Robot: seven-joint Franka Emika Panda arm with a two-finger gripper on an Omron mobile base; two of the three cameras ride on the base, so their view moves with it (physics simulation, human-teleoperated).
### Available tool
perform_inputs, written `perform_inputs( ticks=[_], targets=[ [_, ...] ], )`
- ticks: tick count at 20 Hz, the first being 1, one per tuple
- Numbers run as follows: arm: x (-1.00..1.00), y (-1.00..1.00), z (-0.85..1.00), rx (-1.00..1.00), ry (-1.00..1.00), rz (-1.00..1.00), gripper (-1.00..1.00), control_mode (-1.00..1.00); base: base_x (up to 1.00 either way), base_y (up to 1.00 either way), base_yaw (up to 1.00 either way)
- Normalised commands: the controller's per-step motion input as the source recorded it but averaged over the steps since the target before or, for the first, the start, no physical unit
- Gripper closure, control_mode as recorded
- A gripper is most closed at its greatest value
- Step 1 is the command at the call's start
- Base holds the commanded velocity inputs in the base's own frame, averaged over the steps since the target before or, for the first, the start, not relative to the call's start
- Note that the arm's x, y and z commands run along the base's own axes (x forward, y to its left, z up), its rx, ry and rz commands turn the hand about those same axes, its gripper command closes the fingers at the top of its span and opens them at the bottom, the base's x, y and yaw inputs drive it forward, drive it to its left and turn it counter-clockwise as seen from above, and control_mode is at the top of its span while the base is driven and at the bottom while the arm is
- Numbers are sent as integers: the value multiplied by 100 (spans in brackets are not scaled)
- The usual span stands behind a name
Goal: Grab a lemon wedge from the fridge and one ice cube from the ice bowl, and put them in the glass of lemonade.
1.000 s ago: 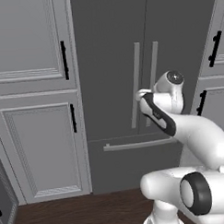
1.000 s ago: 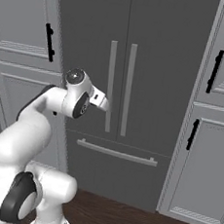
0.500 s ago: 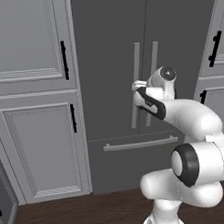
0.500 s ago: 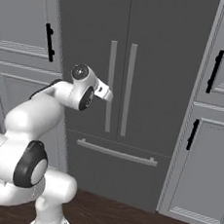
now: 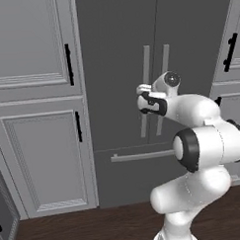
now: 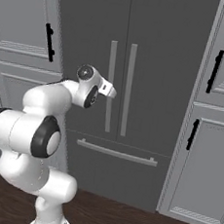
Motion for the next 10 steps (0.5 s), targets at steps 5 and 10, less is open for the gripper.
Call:
perform_inputs(
  ticks=[5, 10],
  targets=[
    [62, -11, -24, 0, -1, 0, -100, -100, 0, 0, 0],
    [70, -15, -36, 0, -1, 0, -100, -100, 0, 0, 0]
  ],
)
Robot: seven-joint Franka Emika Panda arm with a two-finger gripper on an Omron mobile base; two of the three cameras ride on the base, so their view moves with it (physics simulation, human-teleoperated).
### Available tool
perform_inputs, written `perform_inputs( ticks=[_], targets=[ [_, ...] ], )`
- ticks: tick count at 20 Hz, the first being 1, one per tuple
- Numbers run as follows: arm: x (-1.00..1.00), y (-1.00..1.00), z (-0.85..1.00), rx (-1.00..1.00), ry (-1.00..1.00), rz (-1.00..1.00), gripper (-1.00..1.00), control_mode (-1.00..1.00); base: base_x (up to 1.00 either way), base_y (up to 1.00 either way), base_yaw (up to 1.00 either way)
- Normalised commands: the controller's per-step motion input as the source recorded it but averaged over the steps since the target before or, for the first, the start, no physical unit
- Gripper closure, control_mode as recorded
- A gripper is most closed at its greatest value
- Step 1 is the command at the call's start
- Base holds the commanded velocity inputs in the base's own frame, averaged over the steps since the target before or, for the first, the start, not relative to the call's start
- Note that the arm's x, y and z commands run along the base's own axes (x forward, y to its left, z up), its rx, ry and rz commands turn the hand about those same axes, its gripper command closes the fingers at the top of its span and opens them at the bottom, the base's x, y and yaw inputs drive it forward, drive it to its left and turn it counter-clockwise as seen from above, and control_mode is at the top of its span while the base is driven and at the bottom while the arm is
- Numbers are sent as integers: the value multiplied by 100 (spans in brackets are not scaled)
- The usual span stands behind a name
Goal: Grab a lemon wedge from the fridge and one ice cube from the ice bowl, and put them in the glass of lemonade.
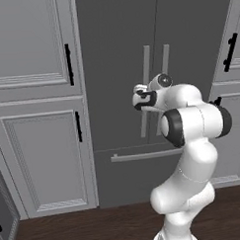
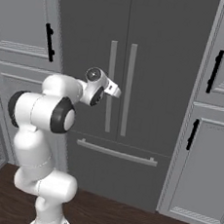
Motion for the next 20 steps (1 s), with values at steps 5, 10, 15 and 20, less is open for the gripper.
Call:
perform_inputs(
  ticks=[5, 10, 15, 20],
  targets=[
    [74, -2, -41, -1, -2, 0, -100, -100, 0, 0, 0],
    [81, -1, -38, -1, 0, 0, -100, -100, 0, 0, 0],
    [91, -9, -38, 0, 0, 0, -100, -100, 0, 0, 0],
    [72, -4, -8, 0, 7, 0, 100, -100, 0, 0, 0]
  ],
)
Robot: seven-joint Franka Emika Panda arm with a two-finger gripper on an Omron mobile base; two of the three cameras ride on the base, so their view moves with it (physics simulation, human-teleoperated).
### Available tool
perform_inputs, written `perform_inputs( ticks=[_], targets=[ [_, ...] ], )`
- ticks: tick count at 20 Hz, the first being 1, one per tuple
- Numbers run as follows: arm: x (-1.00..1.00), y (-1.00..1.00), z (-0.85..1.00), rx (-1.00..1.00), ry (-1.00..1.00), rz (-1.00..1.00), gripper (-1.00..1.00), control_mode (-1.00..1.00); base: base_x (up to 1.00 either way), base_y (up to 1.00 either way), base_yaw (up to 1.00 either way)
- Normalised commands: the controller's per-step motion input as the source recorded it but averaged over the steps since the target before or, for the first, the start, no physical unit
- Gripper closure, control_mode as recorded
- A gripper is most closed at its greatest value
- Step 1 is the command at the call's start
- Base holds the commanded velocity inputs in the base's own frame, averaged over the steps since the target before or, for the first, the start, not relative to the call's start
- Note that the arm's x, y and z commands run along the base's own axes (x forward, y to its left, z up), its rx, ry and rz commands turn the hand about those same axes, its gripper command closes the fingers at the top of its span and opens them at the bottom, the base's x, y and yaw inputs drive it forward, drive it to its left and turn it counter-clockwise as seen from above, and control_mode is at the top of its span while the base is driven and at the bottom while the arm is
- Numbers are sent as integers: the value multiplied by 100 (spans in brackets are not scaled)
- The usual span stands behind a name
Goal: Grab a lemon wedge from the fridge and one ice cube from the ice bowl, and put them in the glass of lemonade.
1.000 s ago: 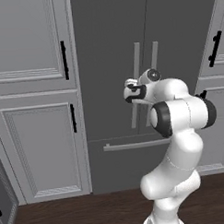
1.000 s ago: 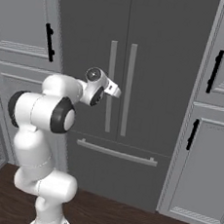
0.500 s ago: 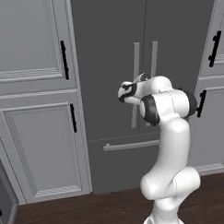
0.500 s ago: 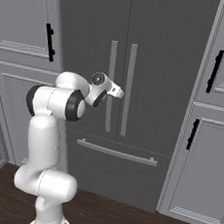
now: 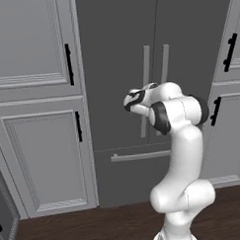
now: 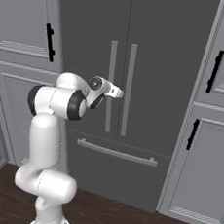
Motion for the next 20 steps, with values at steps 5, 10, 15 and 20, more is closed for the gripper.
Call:
perform_inputs(
  ticks=[5, 10, 15, 20],
  targets=[
    [-7, 21, 47, 0, 16, 0, 100, -100, 0, 0, 0],
    [-63, 63, 78, 0, 11, 2, 100, -100, 0, 0, 0],
    [-71, 72, 79, -3, 7, 3, 100, -100, 0, 0, 0],
    [-78, 64, 95, -3, 8, 3, 100, -100, 0, 0, 0]
  ],
)
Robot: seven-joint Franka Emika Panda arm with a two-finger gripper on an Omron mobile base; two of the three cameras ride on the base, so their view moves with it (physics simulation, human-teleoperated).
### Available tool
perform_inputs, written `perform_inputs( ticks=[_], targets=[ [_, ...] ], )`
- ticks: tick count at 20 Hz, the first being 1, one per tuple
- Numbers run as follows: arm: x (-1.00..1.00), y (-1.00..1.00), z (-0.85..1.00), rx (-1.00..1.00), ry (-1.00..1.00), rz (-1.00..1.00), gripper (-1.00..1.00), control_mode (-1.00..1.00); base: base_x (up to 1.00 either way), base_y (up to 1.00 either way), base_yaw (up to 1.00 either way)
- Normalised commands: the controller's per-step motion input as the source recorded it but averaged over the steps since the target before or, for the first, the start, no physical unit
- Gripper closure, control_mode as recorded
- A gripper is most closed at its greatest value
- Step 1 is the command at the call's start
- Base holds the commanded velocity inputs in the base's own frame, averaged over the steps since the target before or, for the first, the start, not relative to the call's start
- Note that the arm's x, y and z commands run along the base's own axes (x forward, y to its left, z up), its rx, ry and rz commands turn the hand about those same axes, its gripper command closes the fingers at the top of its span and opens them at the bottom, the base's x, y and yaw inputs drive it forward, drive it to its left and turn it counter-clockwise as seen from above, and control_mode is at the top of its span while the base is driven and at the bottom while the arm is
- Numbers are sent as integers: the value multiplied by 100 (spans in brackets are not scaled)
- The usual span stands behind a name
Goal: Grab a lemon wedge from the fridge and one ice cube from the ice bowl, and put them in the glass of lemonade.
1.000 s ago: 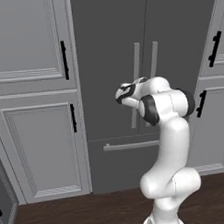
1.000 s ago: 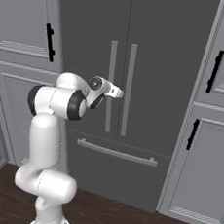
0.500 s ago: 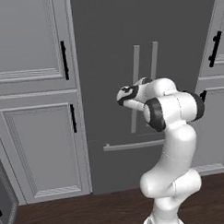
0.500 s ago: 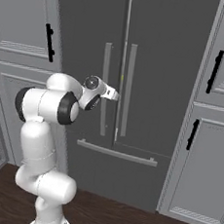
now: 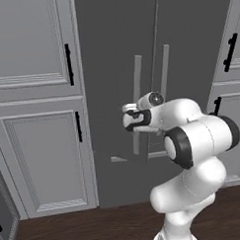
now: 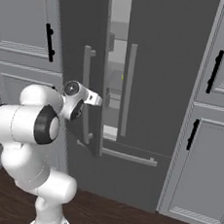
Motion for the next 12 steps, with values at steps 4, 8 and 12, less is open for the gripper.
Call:
perform_inputs(
  ticks=[4, 8, 12],
  targets=[
    [-71, 53, 97, -4, 11, 4, 100, -100, 0, 0, 0],
    [-73, 47, 99, -4, 10, 0, 100, -100, 0, 0, 0],
    [-67, 58, 79, -5, 12, 0, 100, -100, 0, 0, 0]
  ],
)
